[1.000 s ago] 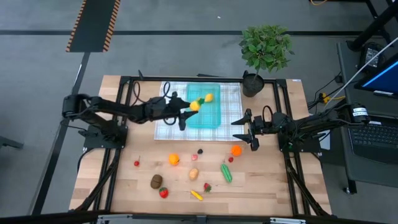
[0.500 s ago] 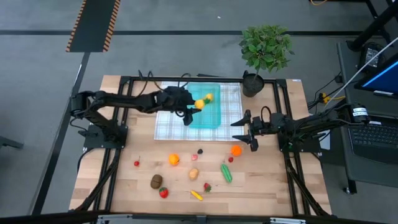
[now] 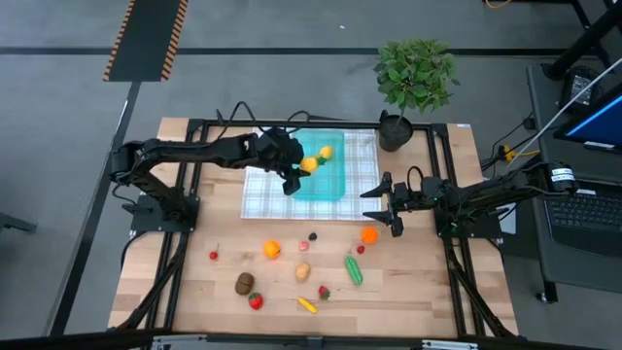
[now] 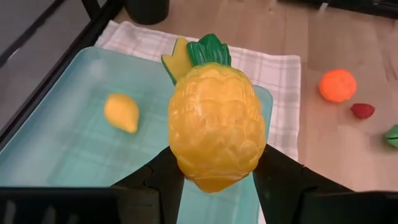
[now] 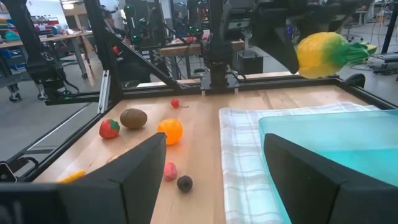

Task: Pick and placing Produce into tupperware
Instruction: Put the yellow pineapple into the green bin

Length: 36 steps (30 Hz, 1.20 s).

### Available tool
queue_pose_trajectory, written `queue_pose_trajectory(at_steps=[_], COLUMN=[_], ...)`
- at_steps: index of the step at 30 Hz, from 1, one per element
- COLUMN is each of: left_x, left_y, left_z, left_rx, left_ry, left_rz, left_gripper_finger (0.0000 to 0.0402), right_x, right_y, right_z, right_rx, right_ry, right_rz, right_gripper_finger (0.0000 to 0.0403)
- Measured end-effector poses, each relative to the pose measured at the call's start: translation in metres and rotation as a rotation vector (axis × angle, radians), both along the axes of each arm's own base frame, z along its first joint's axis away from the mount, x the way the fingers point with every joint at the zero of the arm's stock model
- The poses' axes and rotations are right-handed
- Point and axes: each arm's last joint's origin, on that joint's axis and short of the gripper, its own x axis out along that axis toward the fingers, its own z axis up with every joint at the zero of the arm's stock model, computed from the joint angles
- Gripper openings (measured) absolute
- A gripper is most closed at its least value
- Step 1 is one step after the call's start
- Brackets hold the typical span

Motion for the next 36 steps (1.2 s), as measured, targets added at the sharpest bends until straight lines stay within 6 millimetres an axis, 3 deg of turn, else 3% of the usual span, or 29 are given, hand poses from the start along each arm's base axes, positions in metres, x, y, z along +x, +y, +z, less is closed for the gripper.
queue_pose_trajectory(at_steps=[22,36], left_x=[0.026,0.035], left_y=[0.026,0.029], left_z=[-0.073,-0.080], left_rx=[-0.086,-0.083], left_ry=[0.153,0.167], left_rz=[0.017,0.004], left_gripper_finger=[0.0160,0.0165], right_x=[0.000,0.000], right_y=[0.000,0.000], right_z=[-0.001,-0.002], right_rx=[0.003,0.004], right_ry=[0.012,0.019], right_rz=[-0.001,-0.001], right_gripper_finger=[0.0273,0.0273])
